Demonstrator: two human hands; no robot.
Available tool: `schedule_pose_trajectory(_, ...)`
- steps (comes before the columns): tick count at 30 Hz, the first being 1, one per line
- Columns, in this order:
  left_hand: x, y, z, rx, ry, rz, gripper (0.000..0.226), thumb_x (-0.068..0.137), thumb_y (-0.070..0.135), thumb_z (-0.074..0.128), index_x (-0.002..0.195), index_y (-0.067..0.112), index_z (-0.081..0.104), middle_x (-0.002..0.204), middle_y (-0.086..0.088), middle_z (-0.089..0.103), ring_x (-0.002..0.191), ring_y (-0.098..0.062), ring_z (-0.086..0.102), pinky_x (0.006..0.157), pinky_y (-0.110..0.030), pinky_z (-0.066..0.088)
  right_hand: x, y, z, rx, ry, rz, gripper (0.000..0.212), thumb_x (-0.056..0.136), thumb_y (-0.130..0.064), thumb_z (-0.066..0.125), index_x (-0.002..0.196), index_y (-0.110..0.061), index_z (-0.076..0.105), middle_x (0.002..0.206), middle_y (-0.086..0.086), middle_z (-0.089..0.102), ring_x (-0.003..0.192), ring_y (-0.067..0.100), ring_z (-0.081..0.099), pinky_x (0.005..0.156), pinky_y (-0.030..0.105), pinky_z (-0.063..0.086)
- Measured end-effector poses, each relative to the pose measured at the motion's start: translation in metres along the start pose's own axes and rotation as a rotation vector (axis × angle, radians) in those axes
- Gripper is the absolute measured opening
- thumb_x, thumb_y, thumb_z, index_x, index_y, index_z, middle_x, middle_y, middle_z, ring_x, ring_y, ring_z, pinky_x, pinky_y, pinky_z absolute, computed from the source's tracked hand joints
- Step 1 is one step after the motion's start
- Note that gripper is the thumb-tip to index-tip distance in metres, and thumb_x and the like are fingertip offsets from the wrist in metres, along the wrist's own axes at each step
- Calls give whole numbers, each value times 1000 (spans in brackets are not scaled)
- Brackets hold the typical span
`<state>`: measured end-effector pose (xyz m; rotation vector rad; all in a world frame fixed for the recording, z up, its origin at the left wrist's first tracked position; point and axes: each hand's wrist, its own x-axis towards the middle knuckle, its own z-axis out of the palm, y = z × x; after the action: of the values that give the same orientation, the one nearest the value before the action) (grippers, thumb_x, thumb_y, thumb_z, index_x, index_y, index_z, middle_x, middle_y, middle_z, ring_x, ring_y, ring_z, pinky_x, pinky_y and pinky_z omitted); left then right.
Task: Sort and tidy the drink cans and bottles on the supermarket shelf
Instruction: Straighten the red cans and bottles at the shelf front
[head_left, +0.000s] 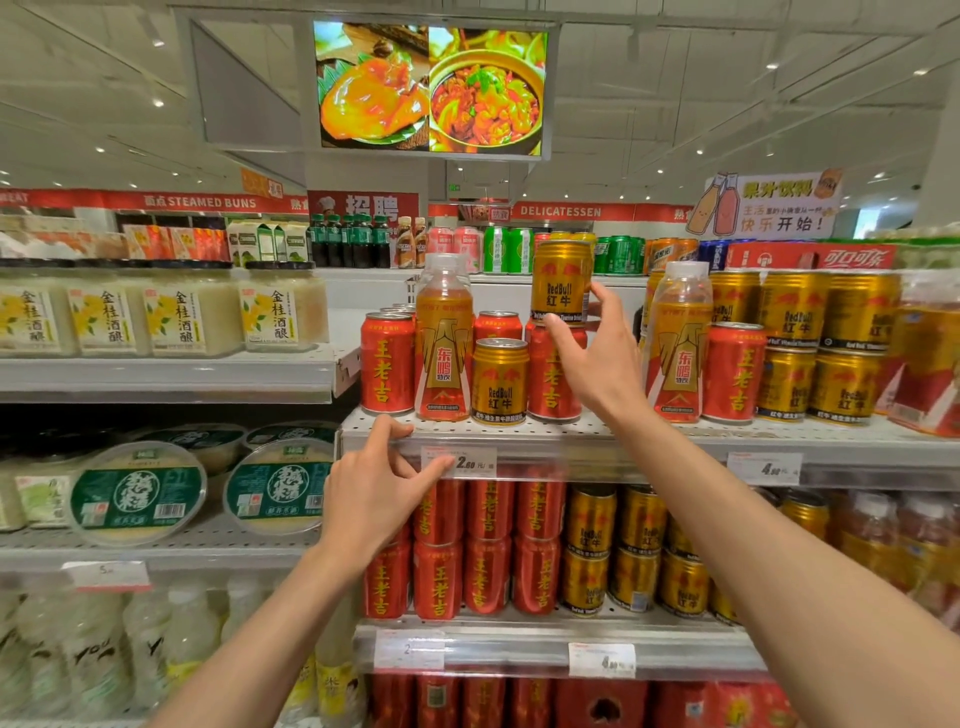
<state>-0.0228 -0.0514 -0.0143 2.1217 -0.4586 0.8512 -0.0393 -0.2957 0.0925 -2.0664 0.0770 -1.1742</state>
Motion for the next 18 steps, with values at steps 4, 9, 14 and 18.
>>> schedule_pose_trajectory(4,-1,1,1,-4,12,-4,54,75,63,77,109,26,56,57,11,67,63,-5,67,67,-34,56,2,2,-2,42,-55,14,67,98,-47,58,154,-24,30,153,0,45,136,17,45,113,44,40)
schedule_pose_trajectory(9,-2,3,2,-4,14,-11,53,76,63,77,108,27,55,56,11,67,61,-2,66,67,-34,56,2,4,-5,69,-107,17,67,99,-49,55,156,-28,27,156,-1,42,139,18,43,114,48,40)
schedule_pose_trajectory(14,-2,1,2,-5,19,-10,52,76,61,79,108,27,55,56,11,66,60,1,64,65,-32,53,2,6,-8,82,-133,27,68,98,-53,54,156,-33,26,153,-4,46,134,17,48,111,53,44)
schedule_pose_trajectory(18,-3,1,3,-5,23,-3,52,76,62,78,107,28,55,55,12,65,59,1,64,64,-32,55,-4,11,-14,98,-201,49,77,97,-53,57,159,-31,18,156,-2,42,136,16,45,111,51,43)
